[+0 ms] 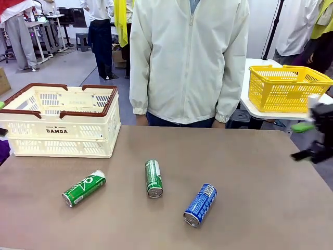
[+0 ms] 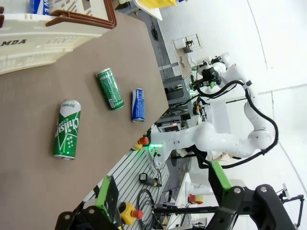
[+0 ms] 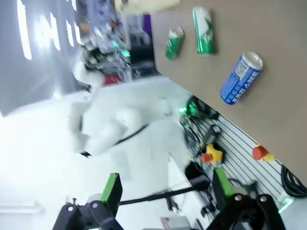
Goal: Place the drinks into the Shopping basket.
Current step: Pick up one drink and place it into the Shopping basket.
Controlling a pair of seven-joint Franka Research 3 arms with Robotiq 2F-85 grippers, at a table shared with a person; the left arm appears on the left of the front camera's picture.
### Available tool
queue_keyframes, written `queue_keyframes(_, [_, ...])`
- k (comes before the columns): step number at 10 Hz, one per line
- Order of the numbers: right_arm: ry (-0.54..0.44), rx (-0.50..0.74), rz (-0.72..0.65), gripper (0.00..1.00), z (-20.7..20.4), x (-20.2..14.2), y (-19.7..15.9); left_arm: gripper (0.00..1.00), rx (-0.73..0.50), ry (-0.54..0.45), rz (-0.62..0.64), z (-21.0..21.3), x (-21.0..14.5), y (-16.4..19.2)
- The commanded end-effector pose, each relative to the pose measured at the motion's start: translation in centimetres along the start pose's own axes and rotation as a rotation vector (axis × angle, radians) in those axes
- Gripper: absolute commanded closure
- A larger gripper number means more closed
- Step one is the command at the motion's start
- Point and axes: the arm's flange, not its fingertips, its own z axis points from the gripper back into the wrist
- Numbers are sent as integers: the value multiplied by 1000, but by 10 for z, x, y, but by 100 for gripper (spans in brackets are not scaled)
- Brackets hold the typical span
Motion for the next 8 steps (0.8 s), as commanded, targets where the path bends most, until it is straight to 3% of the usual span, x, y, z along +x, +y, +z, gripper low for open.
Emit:
queue_keyframes(1, [-258,195,-12,0,22,-33,-15,0,-20,-9,5,-1,0,-3])
queue_keyframes(2, [-427,237,-87,0,27,-54,-31,0,-20,-9,5,-1,0,-3])
queue_keyframes(4, [-602,194,-167,0,1,-56,-56,0,-20,-9,5,-1,0,-3])
queue_keyframes(5, [-402,212,-90,0,83,-38,-38,0,-20,-9,5,-1,0,-3])
queue_keyframes(8, [-402,212,-90,0,83,-38,-38,0,-20,-9,5,-1,0,-3])
